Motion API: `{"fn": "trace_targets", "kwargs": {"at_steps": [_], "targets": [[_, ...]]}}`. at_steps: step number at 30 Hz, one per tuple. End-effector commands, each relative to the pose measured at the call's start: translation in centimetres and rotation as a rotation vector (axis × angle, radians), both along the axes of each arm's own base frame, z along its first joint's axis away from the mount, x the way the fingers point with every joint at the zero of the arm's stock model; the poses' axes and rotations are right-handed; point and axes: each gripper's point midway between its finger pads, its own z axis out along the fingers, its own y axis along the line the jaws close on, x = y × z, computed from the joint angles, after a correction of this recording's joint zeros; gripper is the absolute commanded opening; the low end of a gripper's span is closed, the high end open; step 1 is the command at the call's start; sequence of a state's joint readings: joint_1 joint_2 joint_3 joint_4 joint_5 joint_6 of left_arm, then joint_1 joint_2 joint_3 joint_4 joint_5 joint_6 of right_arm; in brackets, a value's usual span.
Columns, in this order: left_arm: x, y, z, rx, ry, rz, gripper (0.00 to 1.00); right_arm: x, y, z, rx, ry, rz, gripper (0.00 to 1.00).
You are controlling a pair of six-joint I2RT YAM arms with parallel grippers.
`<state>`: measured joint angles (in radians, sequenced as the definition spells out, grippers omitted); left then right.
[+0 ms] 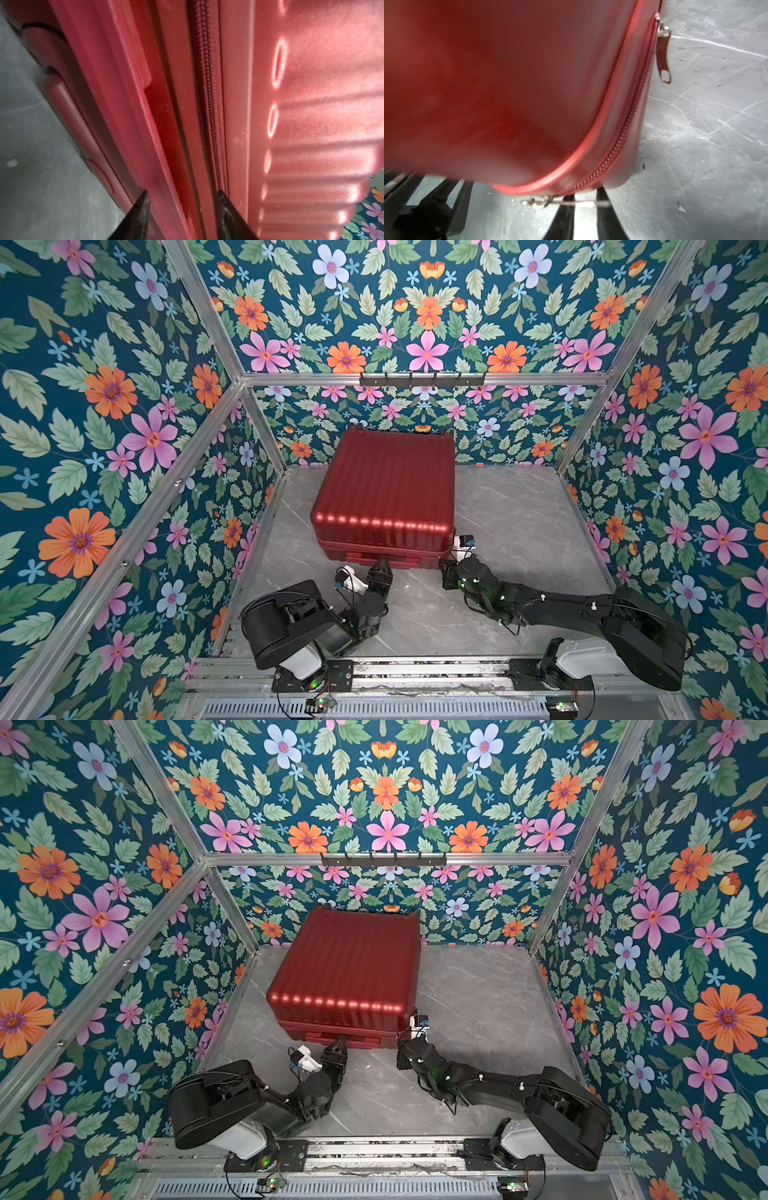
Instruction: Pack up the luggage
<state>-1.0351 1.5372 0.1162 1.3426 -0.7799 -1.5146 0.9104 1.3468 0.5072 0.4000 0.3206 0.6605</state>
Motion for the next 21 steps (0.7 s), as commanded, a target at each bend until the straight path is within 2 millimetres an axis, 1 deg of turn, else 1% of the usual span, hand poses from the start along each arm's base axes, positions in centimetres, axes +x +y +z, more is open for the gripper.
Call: {"fn": "trace_targets", "kwargs": {"at_steps": [1, 3, 6, 10, 12, 15, 17, 19, 21], "targets": [[0.2, 0.2, -1.2, 0.093, 0.046, 0.007, 0.58, 0.6, 0.8, 2.6, 0.082, -0.092, 0.014, 0.13], [0.3, 0.1, -1.6, 0.09, 0.058, 0.005, 0.6, 0.4, 1.0, 2.9, 0.102, -0.101, 0.033, 0.08], [0.4, 0.0, -1.9, 0.073, 0.06, -0.003, 0.6, 0.0, 1.3, 3.2, 0.131, -0.107, 0.059, 0.01], [0.5, -0.1, -2.3, 0.075, 0.067, -0.006, 0.56, -0.6, 1.2, 3.4, 0.154, -0.114, 0.078, 0.0], [0.5, 0.0, -2.4, 0.084, 0.071, -0.004, 0.52, -0.8, 0.6, 3.4, 0.151, -0.116, 0.071, 0.0], [0.5, 0.1, -2.5, 0.092, 0.075, -0.001, 0.46, -0.9, -0.7, 3.0, 0.137, -0.11, 0.055, 0.0], [0.5, 0.1, -2.5, 0.105, 0.077, -0.002, 0.43, -0.8, -1.7, 2.8, 0.133, -0.102, 0.045, 0.18], [0.5, 0.1, -2.5, 0.119, 0.084, -0.004, 0.41, -0.7, -2.8, 2.8, 0.13, -0.097, 0.035, 0.39], [0.5, 0.2, -2.5, 0.131, 0.087, -0.001, 0.38, -0.8, -3.5, 3.0, 0.112, -0.114, 0.033, 0.53]]}}
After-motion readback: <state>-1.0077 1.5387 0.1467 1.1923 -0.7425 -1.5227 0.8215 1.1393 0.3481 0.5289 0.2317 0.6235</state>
